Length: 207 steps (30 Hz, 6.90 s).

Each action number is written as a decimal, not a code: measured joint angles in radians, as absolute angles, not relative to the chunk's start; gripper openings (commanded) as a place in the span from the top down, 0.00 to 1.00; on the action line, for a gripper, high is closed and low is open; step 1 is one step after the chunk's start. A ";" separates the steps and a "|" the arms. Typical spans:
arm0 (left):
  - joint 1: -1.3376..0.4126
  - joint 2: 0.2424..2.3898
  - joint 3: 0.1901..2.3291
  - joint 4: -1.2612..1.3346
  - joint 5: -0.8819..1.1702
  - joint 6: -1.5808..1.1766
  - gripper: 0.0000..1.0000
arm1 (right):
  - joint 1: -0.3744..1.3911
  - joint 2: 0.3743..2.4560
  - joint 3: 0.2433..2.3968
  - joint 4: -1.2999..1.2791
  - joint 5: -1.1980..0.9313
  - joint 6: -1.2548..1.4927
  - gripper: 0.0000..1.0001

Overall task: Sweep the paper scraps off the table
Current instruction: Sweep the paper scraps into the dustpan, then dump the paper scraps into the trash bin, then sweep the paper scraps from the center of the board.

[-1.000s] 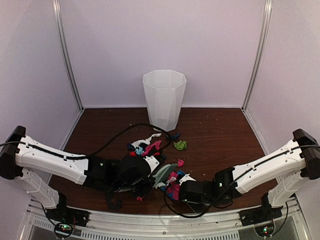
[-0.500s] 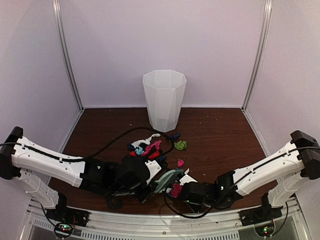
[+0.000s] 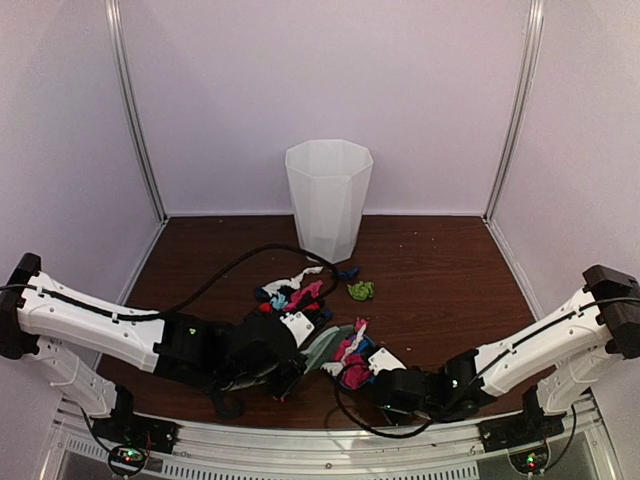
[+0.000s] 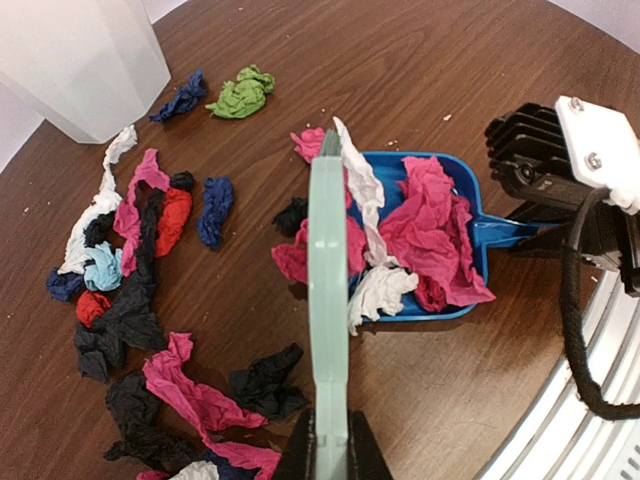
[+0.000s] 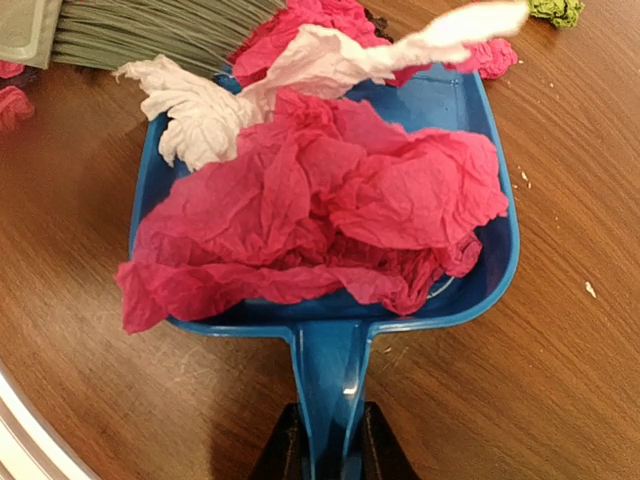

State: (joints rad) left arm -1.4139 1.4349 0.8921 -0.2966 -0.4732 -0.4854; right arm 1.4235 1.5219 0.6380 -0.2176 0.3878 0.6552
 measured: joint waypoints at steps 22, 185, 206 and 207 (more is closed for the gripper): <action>-1.451 1.335 0.892 -0.324 -0.495 -0.509 1.00 | 1.441 1.544 0.592 -0.039 0.501 0.662 1.00; -1.367 0.989 0.772 -0.548 -0.601 -0.754 1.00 | 0.616 2.132 1.982 0.310 -0.587 1.481 1.00; -1.367 0.966 0.768 -0.548 -0.591 -0.755 1.00 | 0.612 2.141 1.987 0.574 -0.650 1.691 1.00; -1.367 0.965 0.767 -0.548 -0.591 -0.755 1.00 | 0.614 2.133 1.987 0.525 -0.649 1.642 1.00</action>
State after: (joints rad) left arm -1.3666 0.9646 0.7673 -0.5480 -0.5907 -0.7547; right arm 0.6140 2.1334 1.9873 0.5247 -0.6491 1.6417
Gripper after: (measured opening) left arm 0.073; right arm 0.163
